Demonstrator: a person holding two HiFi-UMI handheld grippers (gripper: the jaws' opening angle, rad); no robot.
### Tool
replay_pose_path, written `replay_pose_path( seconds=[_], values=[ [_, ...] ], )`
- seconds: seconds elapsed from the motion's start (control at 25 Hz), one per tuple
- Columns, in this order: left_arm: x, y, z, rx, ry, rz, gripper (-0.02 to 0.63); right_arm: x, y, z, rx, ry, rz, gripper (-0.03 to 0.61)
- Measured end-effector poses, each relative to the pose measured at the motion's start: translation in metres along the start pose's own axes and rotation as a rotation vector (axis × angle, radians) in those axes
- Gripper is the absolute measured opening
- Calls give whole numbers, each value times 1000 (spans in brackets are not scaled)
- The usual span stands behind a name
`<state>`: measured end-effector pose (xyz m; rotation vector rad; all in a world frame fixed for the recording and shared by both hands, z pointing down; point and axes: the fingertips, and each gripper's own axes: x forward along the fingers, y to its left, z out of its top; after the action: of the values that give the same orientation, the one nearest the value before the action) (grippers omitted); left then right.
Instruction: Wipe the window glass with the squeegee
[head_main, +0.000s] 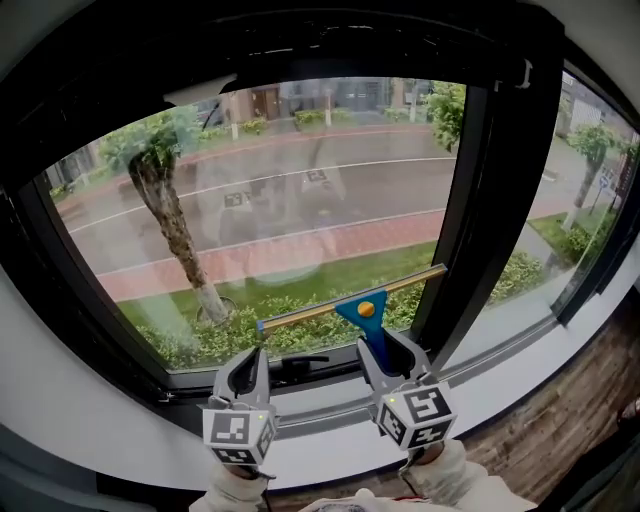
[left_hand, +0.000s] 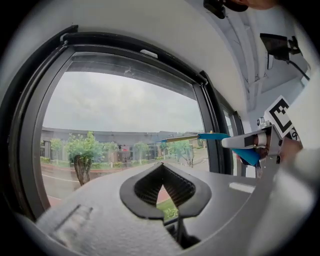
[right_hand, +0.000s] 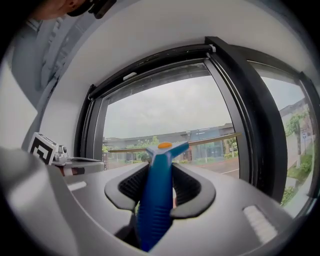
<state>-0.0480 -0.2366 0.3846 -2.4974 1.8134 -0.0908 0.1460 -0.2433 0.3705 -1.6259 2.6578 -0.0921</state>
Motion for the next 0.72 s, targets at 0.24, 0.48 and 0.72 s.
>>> replay_pose_path(
  seconds=[0.24, 0.48, 0.72],
  values=[
    [24, 0, 64, 21, -69, -4, 0, 20, -12, 79, -20, -115, 15, 146],
    [41, -6, 130, 76, -140, -30, 0, 46, -5, 153, -71, -187, 80, 146],
    [50, -9, 166, 52, -182, -69, 0, 60, -5, 215, -82, -262, 70, 146]
  ],
)
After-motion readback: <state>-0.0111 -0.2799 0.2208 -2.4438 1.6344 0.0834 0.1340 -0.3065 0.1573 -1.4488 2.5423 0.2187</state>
